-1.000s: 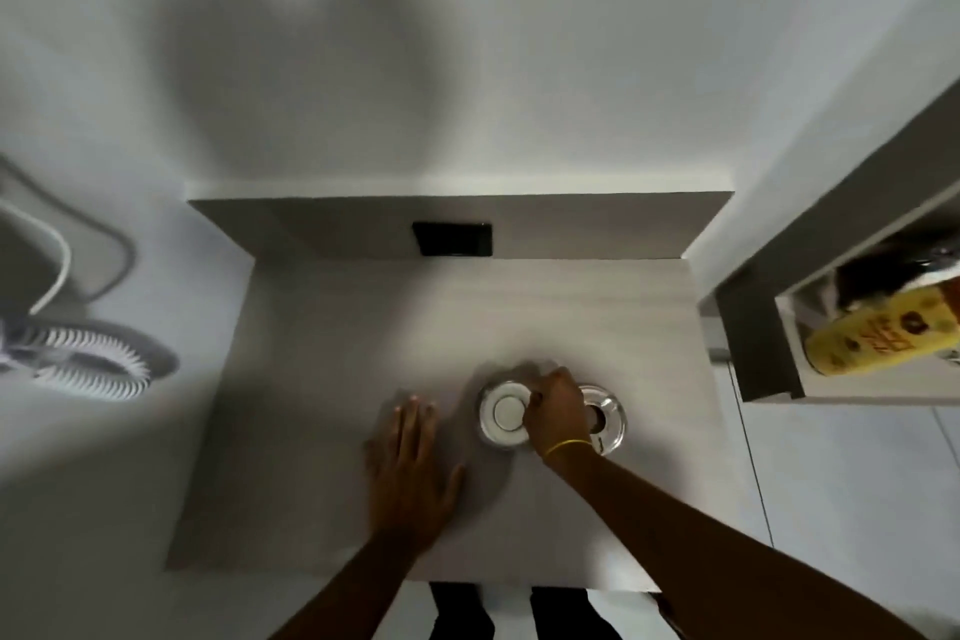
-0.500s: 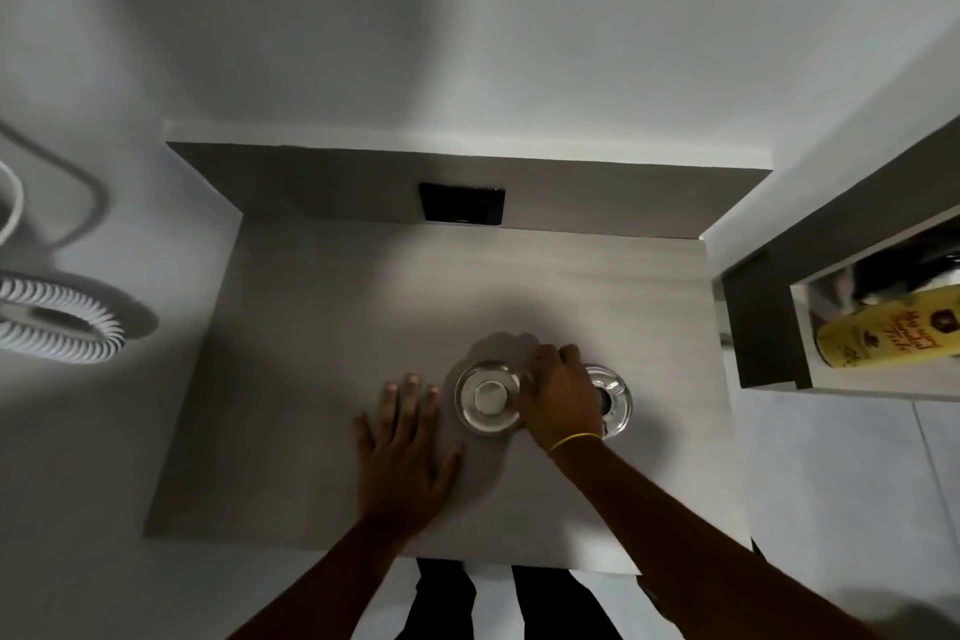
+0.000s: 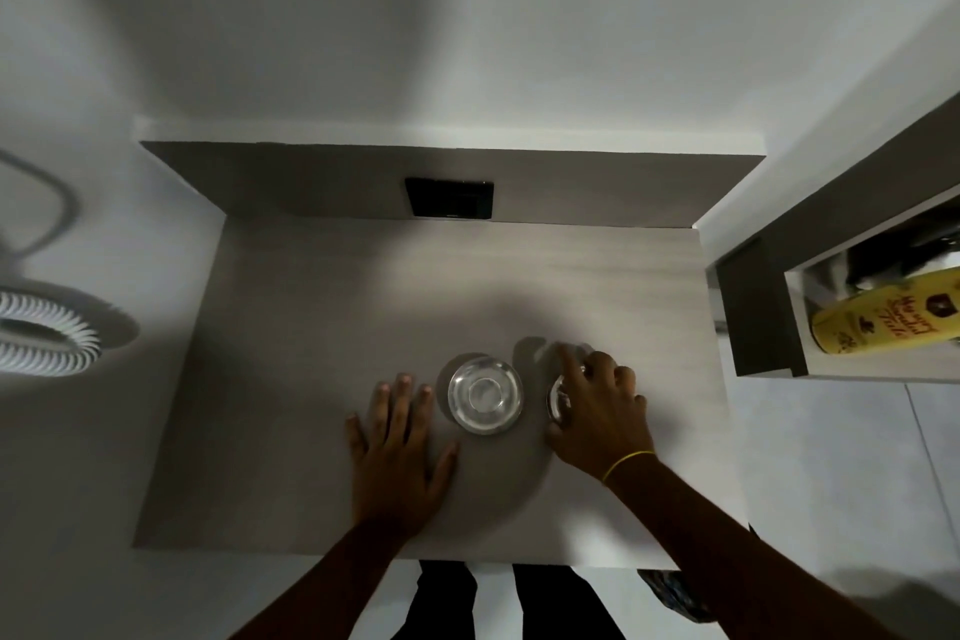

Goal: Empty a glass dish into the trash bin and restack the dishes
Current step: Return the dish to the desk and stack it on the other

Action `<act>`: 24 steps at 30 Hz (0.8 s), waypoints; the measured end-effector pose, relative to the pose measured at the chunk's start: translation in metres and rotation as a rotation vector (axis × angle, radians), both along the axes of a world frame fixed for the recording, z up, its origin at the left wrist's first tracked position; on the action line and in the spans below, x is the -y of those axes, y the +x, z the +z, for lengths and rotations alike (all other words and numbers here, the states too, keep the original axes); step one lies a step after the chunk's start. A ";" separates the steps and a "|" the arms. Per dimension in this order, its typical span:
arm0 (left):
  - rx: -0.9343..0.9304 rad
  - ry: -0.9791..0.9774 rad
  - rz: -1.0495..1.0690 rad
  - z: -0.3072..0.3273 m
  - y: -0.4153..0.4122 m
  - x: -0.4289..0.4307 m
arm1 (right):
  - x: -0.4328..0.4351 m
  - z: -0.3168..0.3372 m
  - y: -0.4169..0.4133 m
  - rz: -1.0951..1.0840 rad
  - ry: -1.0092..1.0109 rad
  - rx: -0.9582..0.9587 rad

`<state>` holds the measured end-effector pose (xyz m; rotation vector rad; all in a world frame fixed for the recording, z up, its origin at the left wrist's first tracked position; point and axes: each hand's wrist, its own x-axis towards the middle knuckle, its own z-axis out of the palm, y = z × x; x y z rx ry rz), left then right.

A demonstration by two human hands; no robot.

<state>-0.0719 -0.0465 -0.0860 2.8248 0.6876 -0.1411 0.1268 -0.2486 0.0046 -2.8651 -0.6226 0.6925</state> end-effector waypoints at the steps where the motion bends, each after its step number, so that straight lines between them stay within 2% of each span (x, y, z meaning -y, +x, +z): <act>1: 0.006 0.001 0.000 0.000 0.000 0.000 | -0.002 0.002 0.001 -0.016 0.029 -0.006; 6: 0.004 -0.002 0.008 0.000 0.000 0.001 | -0.031 0.018 -0.009 0.008 0.191 -0.036; 15: 0.027 -0.027 0.008 -0.004 -0.001 -0.001 | -0.089 0.006 -0.036 0.267 0.091 -0.036; 24: 0.011 -0.011 -0.006 -0.005 -0.001 -0.001 | -0.095 -0.003 -0.039 0.317 0.036 -0.034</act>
